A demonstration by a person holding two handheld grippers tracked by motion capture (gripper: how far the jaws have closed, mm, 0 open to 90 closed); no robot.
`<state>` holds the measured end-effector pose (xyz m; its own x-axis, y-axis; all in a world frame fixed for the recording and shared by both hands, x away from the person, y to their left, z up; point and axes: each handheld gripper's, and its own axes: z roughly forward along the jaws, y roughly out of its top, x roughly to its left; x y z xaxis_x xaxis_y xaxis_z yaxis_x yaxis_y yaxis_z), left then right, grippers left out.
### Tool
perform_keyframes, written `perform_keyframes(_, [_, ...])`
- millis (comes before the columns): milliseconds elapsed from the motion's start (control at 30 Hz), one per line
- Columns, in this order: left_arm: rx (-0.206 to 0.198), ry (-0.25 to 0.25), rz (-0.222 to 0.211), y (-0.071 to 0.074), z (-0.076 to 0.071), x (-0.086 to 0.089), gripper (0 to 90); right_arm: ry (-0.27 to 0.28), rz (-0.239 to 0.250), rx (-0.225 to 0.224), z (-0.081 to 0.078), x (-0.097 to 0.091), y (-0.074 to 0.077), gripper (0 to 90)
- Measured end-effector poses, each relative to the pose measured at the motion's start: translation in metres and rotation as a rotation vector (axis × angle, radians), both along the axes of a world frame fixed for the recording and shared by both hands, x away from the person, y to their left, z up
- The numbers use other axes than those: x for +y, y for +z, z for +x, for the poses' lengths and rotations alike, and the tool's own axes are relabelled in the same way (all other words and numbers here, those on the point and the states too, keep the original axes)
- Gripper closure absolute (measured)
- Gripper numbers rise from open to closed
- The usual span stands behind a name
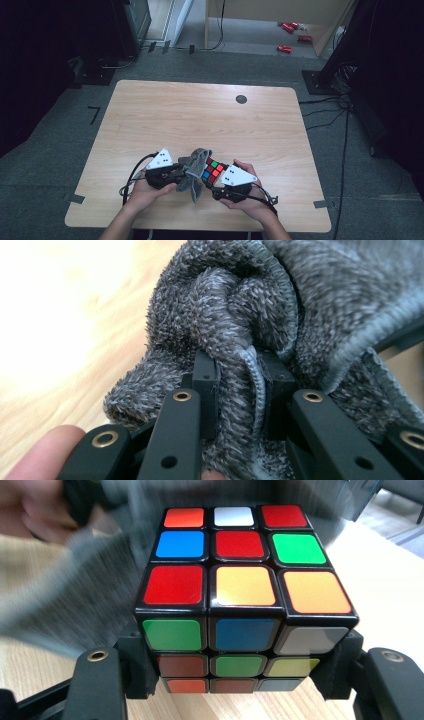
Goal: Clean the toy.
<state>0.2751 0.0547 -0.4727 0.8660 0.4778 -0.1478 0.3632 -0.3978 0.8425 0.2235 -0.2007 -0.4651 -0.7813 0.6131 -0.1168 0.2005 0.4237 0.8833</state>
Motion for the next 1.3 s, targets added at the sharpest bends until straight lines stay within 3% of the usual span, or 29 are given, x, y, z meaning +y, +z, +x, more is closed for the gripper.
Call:
perform_keyframes(33, [-0.004,0.007,0.043,-0.003,-0.001,-0.003,75.7,0.000,0.000,0.000,0.000,0.000,0.000,34.3])
perform_keyframes(67, [-0.012,0.015,0.054,-0.004,-0.003,-0.006,75.7,-0.003,0.013,-0.002,-0.001,-0.001,0.003,34.3])
perform_keyframes(133, [-0.029,0.024,0.041,0.001,-0.004,-0.006,75.9,-0.004,0.025,0.000,0.000,-0.002,0.003,34.3])
perform_keyframes(233, [-0.030,0.008,-0.067,0.011,-0.005,0.002,76.0,-0.023,0.016,0.017,0.003,-0.004,0.000,34.3])
perform_keyframes(300, [-0.040,0.009,-0.084,0.014,-0.005,0.005,76.0,-0.037,-0.006,0.028,0.005,-0.004,-0.005,34.3])
perform_keyframes(433, [-0.033,0.009,-0.056,0.009,-0.004,0.003,75.9,-0.043,-0.041,0.014,0.003,0.002,-0.005,34.3])
perform_keyframes(467, [-0.013,0.018,-0.015,0.003,-0.002,0.000,75.9,-0.042,-0.038,0.003,0.002,0.002,-0.004,34.3])
perform_keyframes(500, [-0.013,0.018,-0.015,0.003,-0.002,0.000,75.9,-0.042,-0.038,0.003,0.002,0.002,-0.004,34.3])
perform_keyframes(533, [-0.025,0.023,0.031,0.000,-0.003,-0.003,75.9,-0.033,-0.010,-0.006,0.000,0.001,0.001,34.3])
perform_keyframes(633, [-0.030,0.027,0.016,0.002,-0.004,-0.004,76.0,-0.031,-0.001,-0.012,0.000,0.000,0.004,34.3])
perform_keyframes(667, [-0.036,0.022,-0.016,0.007,-0.005,-0.002,76.0,-0.030,0.015,0.001,0.001,-0.002,0.003,34.3])
perform_keyframes(733, [-0.033,0.014,-0.090,0.013,-0.006,0.003,76.0,-0.034,0.000,0.011,0.003,-0.002,0.000,34.3])
perform_keyframes(767, [-0.036,0.014,-0.099,0.014,-0.006,0.004,76.0,-0.041,-0.018,0.013,0.003,-0.002,-0.003,34.3])
perform_keyframes(900, [-0.024,0.023,-0.044,0.007,-0.004,0.002,75.9,-0.054,-0.037,-0.009,0.001,0.003,-0.001,34.3])
perform_keyframes(967, [-0.040,0.042,0.021,0.004,-0.005,-0.003,76.0,-0.049,-0.017,-0.017,0.000,0.002,0.002,34.3])
perform_keyframes(1033, [-0.048,0.046,0.034,0.004,-0.006,-0.006,76.1,-0.048,-0.003,-0.024,-0.001,0.001,0.006,34.3])
perform_keyframes(1100, [-0.058,0.050,0.030,0.006,-0.008,-0.006,76.1,-0.047,-0.002,-0.020,-0.001,0.000,0.006,34.3])
perform_keyframes(1133, [-0.066,0.045,0.010,0.009,-0.009,-0.005,76.1,-0.049,0.003,-0.011,0.000,-0.001,0.005,34.3])
perform_keyframes(1167, [-0.072,0.037,-0.036,0.014,-0.009,-0.002,76.1,-0.050,0.001,0.006,0.002,-0.003,0.001,34.3])
perform_keyframes(1200, [-0.072,0.037,-0.036,0.014,-0.009,-0.002,76.1,-0.050,0.001,0.006,0.002,-0.003,0.001,34.3])
perform_keyframes(1233, [-0.063,0.031,-0.065,0.016,-0.008,0.001,76.0,-0.050,-0.014,0.011,0.003,-0.002,-0.002,34.3])
perform_keyframes(1300, [-0.042,0.026,-0.056,0.011,-0.006,0.002,75.9,-0.048,-0.012,0.017,0.003,0.000,-0.002,34.3])
